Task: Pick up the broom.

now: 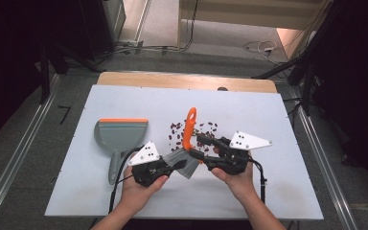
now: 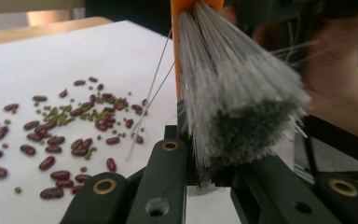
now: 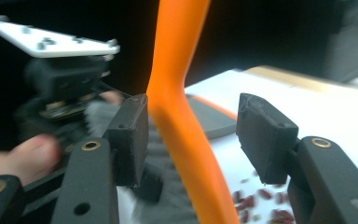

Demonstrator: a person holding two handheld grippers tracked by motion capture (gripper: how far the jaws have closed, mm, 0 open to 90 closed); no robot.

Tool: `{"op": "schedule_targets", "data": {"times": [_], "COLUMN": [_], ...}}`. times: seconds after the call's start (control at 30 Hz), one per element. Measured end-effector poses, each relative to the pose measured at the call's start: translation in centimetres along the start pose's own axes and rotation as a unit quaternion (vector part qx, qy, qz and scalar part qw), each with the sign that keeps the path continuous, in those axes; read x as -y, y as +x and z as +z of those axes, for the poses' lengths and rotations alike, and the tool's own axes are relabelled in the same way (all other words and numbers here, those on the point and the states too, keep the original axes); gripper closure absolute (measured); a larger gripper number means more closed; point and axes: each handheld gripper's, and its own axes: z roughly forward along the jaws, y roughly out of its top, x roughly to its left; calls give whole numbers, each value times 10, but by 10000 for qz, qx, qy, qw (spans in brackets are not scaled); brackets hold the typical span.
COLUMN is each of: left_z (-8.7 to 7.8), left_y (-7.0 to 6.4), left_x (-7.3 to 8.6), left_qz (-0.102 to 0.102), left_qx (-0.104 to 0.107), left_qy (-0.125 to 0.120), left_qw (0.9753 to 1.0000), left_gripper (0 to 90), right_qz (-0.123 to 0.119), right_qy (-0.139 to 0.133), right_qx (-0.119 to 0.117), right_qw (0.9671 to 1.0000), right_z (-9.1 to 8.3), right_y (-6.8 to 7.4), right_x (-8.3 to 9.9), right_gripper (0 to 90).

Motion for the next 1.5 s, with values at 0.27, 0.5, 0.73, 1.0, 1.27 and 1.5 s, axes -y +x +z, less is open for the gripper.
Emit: {"op": "schedule_targets", "data": {"times": [0.27, 0.5, 0.73, 1.0, 1.27, 1.5], "left_z": [-11, -10, -8, -8, -13, -34], "left_y": [8, 9, 10, 15, 12, 17], "left_x": [-2, -2, -1, 0, 1, 4], "left_qz": [208, 135, 33, -142, -179, -114], "left_qx": [1080, 1425, 1642, 1836, 1106, 99], "left_qy": [-137, -131, -123, -137, -62, 56], "left_qw": [9938, 9896, 9863, 9828, 9937, 9999], "left_gripper": [866, 866, 866, 864, 411, 110], "right_qz": [332, 379, 270, 419, 738, 820], "right_qy": [546, 501, 513, 654, 688, 818], "right_qx": [-1490, -1972, -2050, -2052, -1598, -655], "right_qw": [9868, 9783, 9770, 9756, 9820, 9911], "right_z": [-1, 3, 8, 9, 6, -6], "right_y": [-18, -14, -10, -8, -9, -19], "right_x": [6, 9, 10, 8, 2, -5], "right_gripper": [478, 595, 639, 687, 691, 690]}}
